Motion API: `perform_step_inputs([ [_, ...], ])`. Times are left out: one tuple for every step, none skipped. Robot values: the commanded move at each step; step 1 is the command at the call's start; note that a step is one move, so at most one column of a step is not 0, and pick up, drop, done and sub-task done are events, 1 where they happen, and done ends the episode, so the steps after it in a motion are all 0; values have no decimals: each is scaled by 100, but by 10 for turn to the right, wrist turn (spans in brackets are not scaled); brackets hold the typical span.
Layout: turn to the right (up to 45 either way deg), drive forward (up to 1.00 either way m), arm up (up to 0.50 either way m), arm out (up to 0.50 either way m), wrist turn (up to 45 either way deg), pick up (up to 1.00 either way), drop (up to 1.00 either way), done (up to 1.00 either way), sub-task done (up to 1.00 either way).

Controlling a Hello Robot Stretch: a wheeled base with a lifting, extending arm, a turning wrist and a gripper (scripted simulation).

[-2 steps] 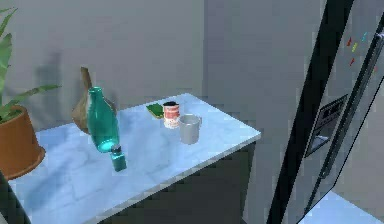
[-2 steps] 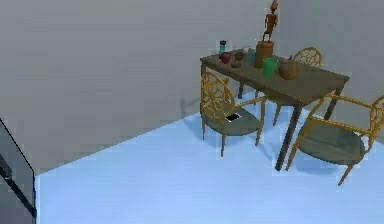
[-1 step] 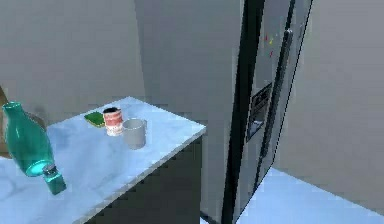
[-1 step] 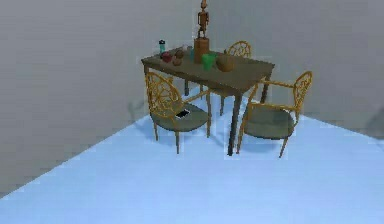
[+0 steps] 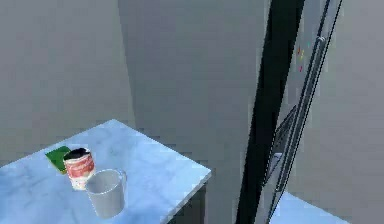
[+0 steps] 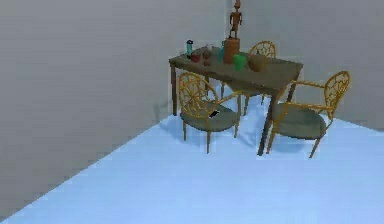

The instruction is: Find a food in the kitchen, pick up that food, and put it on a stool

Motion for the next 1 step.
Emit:
perform_step_inputs([
  [-450,0,0,0,0,0,0,0,0],
])
